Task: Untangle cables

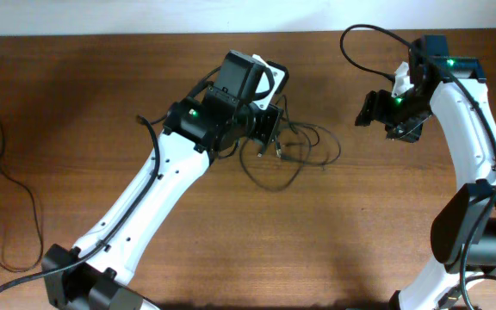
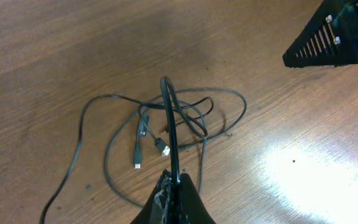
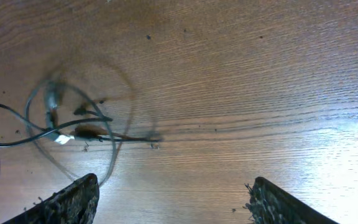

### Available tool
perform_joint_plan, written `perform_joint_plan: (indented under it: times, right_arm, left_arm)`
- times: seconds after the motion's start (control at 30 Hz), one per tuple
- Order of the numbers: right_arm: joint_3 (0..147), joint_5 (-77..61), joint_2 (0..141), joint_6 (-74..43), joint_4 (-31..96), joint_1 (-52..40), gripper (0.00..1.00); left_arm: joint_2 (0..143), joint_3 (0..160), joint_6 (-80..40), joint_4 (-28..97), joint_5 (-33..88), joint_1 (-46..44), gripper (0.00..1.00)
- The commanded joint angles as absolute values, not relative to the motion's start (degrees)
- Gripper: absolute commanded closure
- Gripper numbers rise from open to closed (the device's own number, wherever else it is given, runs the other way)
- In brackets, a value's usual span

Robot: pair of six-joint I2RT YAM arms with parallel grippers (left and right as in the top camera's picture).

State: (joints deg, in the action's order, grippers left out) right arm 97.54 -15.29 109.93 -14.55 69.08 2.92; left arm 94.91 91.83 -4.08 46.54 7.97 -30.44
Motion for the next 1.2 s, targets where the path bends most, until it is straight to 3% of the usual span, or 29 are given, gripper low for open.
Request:
perform_joint_plan:
  times: [0.0, 0.6, 0.83, 1.0, 1.17]
  right_arm:
    - [97.3, -15.9, 110.0, -13.8, 69.3, 2.6, 0.21]
    - [97.3, -15.8, 110.0, -13.7, 69.2, 2.6, 0.21]
    - [97.3, -15.8, 110.0, -13.7, 69.3, 2.6, 0.21]
    - [97.3, -16.6, 110.0, -13.7, 69.3, 2.6, 0.21]
    - [97.3, -26.1, 110.0, -9.5, 68.1, 1.3, 0.21]
  left_arm:
    - [93.9, 92.7, -4.7, 45.8, 10.1, -30.1, 1.0]
    - [93.1, 94.9, -12.9, 42.7, 30.8, -18.4, 1.0]
    - [92.5, 96.7, -13.3, 40.0, 46.8, -11.7, 1.0]
    - [92.3, 96.7, -13.3, 33.4, 64.6, -8.1, 1.0]
    - [92.3, 96.7, -13.3, 30.9, 69.7, -7.7, 1.0]
